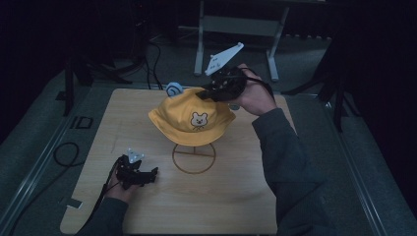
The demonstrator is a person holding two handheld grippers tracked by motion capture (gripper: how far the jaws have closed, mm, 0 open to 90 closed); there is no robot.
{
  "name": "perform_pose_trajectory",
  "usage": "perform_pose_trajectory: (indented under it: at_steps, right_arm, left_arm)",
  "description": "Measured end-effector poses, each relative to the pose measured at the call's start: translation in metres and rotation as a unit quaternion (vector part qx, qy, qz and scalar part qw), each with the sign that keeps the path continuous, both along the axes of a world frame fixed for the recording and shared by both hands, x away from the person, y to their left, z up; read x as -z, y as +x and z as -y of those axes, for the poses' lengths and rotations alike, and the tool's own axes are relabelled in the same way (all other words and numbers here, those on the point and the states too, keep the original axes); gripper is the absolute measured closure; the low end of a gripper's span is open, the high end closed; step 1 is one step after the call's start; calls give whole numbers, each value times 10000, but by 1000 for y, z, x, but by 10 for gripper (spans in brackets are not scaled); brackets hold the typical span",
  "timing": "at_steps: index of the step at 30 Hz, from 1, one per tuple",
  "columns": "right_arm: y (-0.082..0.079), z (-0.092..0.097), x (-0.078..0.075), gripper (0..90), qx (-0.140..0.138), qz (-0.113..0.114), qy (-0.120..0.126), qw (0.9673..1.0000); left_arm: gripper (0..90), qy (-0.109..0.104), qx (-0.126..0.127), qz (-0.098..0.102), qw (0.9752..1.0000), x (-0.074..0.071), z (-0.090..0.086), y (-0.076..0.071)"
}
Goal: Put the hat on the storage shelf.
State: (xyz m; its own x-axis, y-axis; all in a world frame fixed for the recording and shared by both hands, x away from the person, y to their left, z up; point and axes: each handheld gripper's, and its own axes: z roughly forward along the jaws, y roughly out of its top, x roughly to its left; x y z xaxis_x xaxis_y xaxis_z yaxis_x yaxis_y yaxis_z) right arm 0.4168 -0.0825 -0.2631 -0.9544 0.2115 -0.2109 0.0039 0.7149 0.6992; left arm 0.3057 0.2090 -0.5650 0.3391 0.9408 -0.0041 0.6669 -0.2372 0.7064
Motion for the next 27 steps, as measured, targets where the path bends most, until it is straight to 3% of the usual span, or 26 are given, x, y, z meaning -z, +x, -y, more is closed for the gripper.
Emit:
perform_pose_trajectory:
  at_steps: [8,18,24,27]
  right_arm:
    - [0,-22,15,765,-56,-68,-391,9992]
    - [0,-27,25,758,-97,-157,-611,9980]
    - [-1,-23,24,484,-37,-246,-601,9979]
    - [-2,-19,24,355,176,-99,-486,9986]
  left_arm:
    - [89,4,-2,1,10000,0,0,0]
    - [89,3,4,1,10000,0,0,0]
    - [89,4,4,0,10000,0,0,0]
    - [89,4,5,0,10000,0,0,0]
